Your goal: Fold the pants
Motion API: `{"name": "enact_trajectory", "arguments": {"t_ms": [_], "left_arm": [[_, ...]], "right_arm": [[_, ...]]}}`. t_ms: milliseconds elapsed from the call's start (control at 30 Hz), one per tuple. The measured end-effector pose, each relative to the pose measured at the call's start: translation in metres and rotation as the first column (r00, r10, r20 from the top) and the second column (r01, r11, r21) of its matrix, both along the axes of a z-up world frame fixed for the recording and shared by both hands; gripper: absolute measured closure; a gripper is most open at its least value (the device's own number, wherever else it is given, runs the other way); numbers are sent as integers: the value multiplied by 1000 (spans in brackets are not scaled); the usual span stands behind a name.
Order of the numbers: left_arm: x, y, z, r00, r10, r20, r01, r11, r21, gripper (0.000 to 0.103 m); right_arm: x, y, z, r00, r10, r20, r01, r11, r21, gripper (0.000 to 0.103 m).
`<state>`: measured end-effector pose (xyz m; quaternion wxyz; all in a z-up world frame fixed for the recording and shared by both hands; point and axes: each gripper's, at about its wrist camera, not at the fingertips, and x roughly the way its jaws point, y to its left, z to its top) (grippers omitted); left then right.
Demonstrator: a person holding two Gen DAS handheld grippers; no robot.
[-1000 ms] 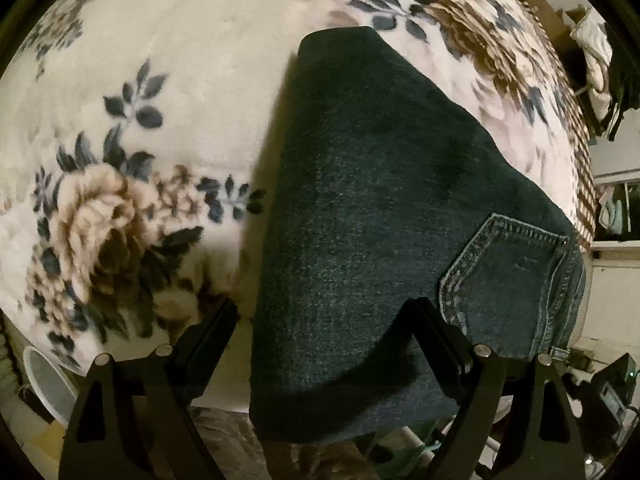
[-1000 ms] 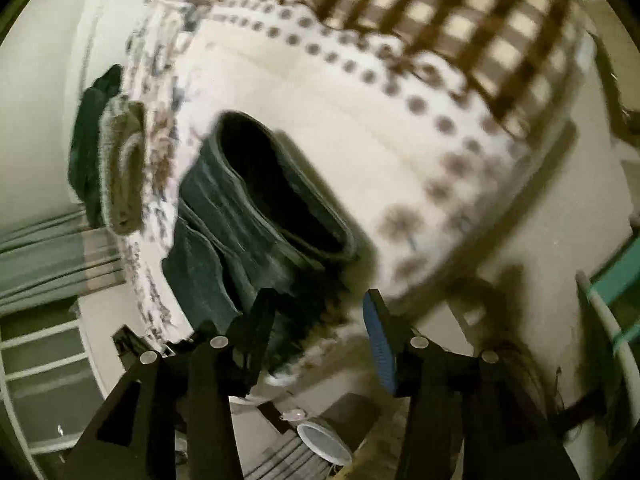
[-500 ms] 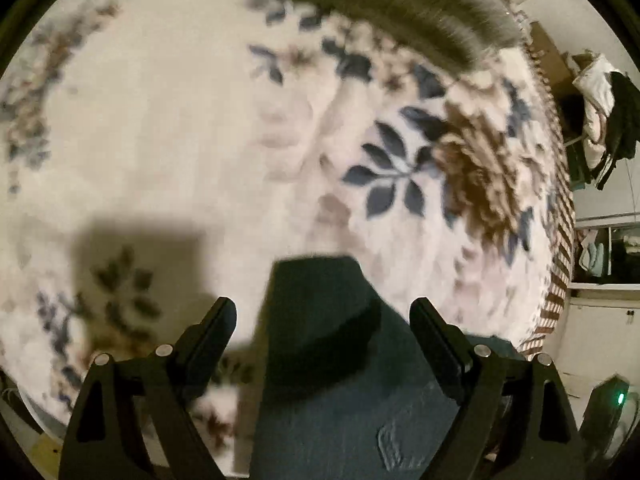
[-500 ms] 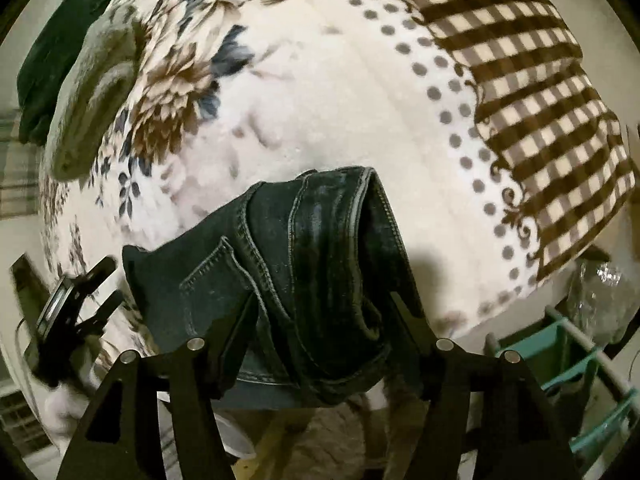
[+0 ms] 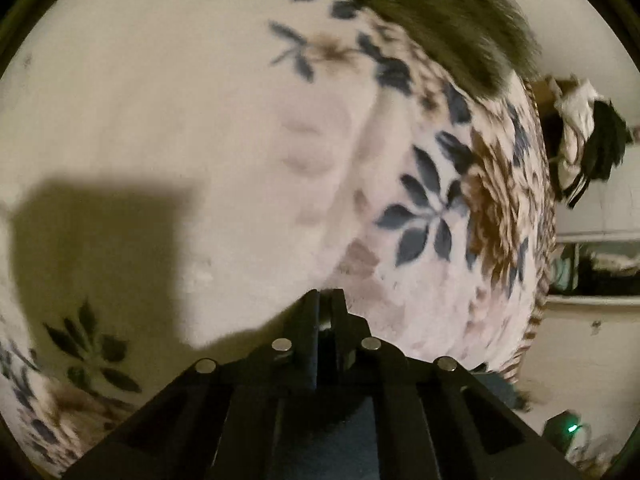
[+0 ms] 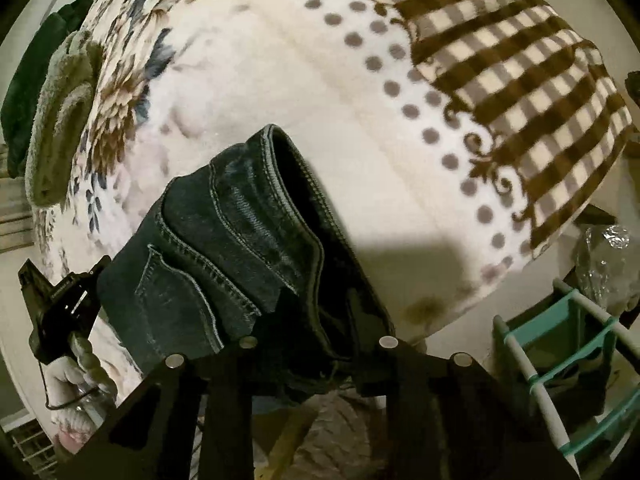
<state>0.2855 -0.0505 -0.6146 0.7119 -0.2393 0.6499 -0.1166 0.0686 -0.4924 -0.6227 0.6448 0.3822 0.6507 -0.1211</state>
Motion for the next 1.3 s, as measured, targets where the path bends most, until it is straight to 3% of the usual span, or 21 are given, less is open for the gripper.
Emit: {"name": "enact_trajectory", "arguments": {"t_ms": [133,200,300,467,533,567,633,733,767,867,1000,1067,1133,1167,1233,1267,1300], "left_arm": [[0,19,4,994,94,-58,-100,989,-112,96],[-2,30,9,985,148,-87,-161,975,-156,92],[0,37,16,984,154,-95,-168,971,-168,77],[1,8,12,995,2,-101,-12,995,-101,72],[0,-1,9,997,-27,-71,24,999,-40,74],[-1,-4,8,998,-38,-52,37,999,-19,80],[-3,-9,11,998,-56,-8,56,998,9,86],[-7,-14,15,996,-76,44,74,997,35,89],[-8,-14,15,996,-71,53,70,997,37,90],[-8,-12,11,996,-64,56,61,997,44,93],[-4,0,0,998,-41,42,38,998,58,98],[-3,4,0,999,-23,25,22,999,35,98],[-5,4,7,999,-16,27,15,999,37,97],[-7,5,11,1000,-13,22,13,999,36,96],[-14,7,22,1000,-1,14,1,1000,31,92],[-19,9,27,1000,6,13,-7,1000,30,84],[-27,14,35,1000,18,24,-18,1000,20,78]], "right_arm": [[7,2,2,1000,30,2,-30,999,31,72],[4,-2,3,1000,12,-2,-12,998,68,62],[1,-5,6,1000,1,-11,0,997,81,57],[7,6,21,1000,14,5,-14,1000,22,56],[13,10,27,999,28,22,-27,999,-19,44],[17,12,29,999,26,38,-25,999,-31,29],[25,12,36,995,27,98,-20,998,-64,24],[44,12,31,992,67,110,-55,993,-109,24],[50,12,24,993,74,94,-65,993,-102,24],[55,6,9,995,27,94,-22,998,-53,88],[54,9,9,996,16,84,-6,994,-108,90],[50,4,-2,996,-38,77,42,998,-48,90],[52,1,-2,996,-22,86,23,1000,-9,89],[51,1,0,995,-13,96,12,1000,9,85],[43,-2,9,993,24,118,-27,999,25,58],[36,-4,14,990,43,132,-46,999,22,27],[30,-4,17,988,56,145,-61,998,31,17]]}}
